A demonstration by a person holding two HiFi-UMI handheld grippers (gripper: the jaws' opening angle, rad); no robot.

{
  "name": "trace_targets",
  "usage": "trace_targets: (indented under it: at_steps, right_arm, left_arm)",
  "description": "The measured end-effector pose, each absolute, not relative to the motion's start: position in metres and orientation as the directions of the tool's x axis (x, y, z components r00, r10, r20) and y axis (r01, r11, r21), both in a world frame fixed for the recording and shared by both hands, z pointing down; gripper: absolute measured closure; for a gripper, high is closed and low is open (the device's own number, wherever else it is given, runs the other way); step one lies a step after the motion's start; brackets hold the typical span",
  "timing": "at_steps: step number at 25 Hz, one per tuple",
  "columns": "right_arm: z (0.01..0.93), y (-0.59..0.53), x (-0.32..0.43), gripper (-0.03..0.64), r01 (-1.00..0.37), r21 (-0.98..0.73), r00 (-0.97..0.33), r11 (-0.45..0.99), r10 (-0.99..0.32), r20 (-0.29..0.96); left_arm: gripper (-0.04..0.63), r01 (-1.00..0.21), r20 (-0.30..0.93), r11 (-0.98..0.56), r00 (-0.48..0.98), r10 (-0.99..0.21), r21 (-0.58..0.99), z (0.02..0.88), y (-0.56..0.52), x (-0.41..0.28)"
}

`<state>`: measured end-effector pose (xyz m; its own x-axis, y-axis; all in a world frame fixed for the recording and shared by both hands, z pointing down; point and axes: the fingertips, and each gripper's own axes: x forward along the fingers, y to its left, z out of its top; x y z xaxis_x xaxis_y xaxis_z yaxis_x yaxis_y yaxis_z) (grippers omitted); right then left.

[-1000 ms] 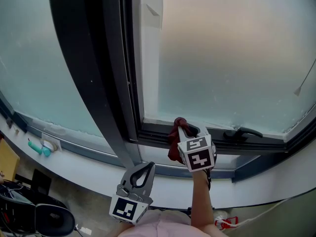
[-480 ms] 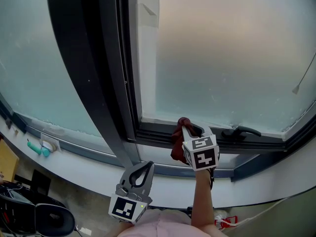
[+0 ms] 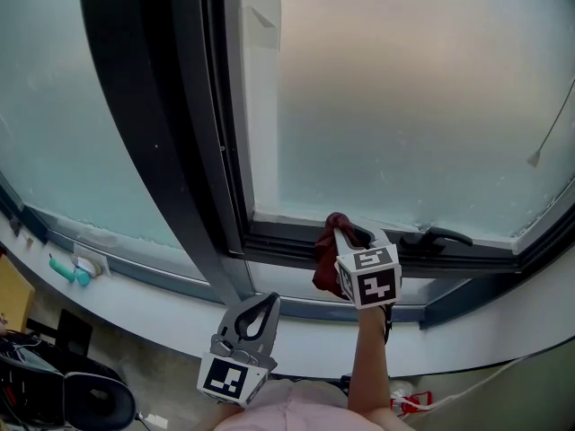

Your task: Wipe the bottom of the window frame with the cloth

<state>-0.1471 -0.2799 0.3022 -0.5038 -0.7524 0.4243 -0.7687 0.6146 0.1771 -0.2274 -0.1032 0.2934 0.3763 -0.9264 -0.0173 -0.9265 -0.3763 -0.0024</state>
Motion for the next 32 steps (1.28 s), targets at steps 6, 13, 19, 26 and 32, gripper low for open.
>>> trace_targets:
  at_steps: [6,13,19,26,32]
  right_arm:
    - [0.302,-0.28,-0.143,0.554,-0.773,0.17,-0.505,0.612,-0.754,0.42]
    - [0.303,-0.281,-0.132,0.554,-0.781,0.166,-0.496,0.601,-0.761,0.418]
    - [0.302,-0.282,-0.121,0.554,-0.788,0.164,-0.49,0.594,-0.766,0.417]
    - [0.302,-0.283,-0.111,0.554,-0.794,0.166,-0.482,0.585,-0.772,0.415]
    - [0.302,-0.284,-0.099,0.553,-0.803,0.169,-0.468,0.571,-0.78,0.415]
  left_arm:
    - [0.597,-0.929,-0.057,-0.369,0.368,-0.928,0.008,0.287,-0.104,-0.224]
    - [0.597,-0.927,-0.014,-0.376,0.376,-0.927,0.006,0.295,-0.102,-0.218]
    - [0.597,-0.926,-0.019,-0.379,0.378,-0.925,0.005,0.294,-0.103,-0.211]
    - [0.597,-0.923,-0.018,-0.384,0.384,-0.923,0.007,0.294,-0.104,-0.203]
    - [0.597,-0.915,-0.021,-0.404,0.404,-0.914,0.003,0.295,-0.106,-0.194]
